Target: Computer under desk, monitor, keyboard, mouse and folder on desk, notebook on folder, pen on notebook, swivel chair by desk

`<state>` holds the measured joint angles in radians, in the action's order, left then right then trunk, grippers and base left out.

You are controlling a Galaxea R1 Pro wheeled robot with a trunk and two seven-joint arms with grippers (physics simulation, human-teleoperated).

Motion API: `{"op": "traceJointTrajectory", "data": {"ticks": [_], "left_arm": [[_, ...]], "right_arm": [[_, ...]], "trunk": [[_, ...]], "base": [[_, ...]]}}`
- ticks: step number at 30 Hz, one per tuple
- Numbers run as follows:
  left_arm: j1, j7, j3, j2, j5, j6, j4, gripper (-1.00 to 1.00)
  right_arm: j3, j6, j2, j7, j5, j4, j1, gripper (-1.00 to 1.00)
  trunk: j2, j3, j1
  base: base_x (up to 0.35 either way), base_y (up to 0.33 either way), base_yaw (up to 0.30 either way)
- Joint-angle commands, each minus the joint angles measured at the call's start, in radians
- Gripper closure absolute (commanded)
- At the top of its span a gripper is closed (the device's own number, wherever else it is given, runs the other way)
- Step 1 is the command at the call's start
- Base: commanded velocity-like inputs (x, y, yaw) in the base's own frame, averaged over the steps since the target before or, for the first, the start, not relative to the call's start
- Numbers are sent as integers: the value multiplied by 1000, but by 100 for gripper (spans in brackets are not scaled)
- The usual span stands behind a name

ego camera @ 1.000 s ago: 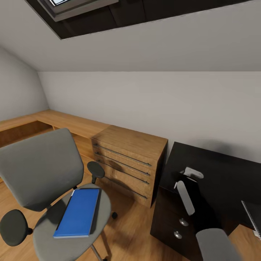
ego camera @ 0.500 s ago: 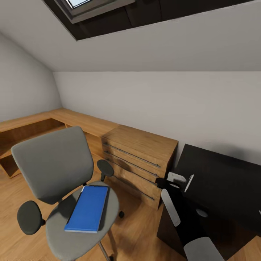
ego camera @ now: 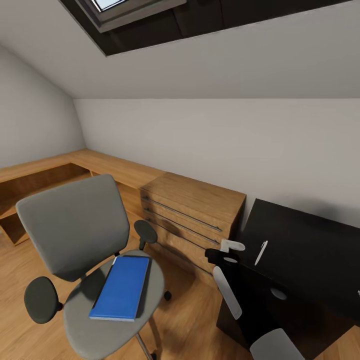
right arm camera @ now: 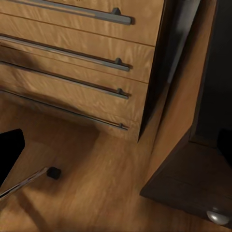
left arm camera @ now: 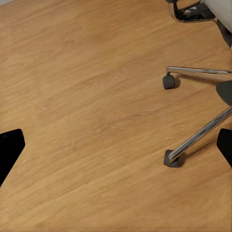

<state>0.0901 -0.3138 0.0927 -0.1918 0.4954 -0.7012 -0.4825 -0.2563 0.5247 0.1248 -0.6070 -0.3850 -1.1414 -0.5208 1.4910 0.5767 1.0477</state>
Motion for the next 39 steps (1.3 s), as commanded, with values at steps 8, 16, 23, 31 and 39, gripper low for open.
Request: {"op": "traceJointTrajectory", "data": {"ticks": [8, 16, 23, 31, 39], "left_arm": [[0, -9, 8, -1, 5, -1, -2, -100], [0, -10, 8, -1, 5, -1, -2, -100], [0, -10, 8, -1, 5, -1, -2, -100], [0, -10, 8, 0, 5, 0, -2, -100], [0, -10, 8, 1, 5, 1, -1, -100]], "right_arm": [[-4, 2, 0, -11, -9, -8, -1, -100], [-3, 0, 0, -14, -7, -30, -1, -100], [-3, 0, -1, -14, -6, -28, -1, -100], [-4, 0, -1, -13, -6, -26, 2, -100], [-7, -35, 1, -10, -6, -10, 11, -100]], "trunk": [[1, 1, 0], [1, 1, 0], [1, 1, 0], [1, 1, 0], [1, 2, 0]], "base": [[0, 0, 0], [0, 0, 157], [0, 0, 269], [0, 0, 275], [0, 0, 276]]}}
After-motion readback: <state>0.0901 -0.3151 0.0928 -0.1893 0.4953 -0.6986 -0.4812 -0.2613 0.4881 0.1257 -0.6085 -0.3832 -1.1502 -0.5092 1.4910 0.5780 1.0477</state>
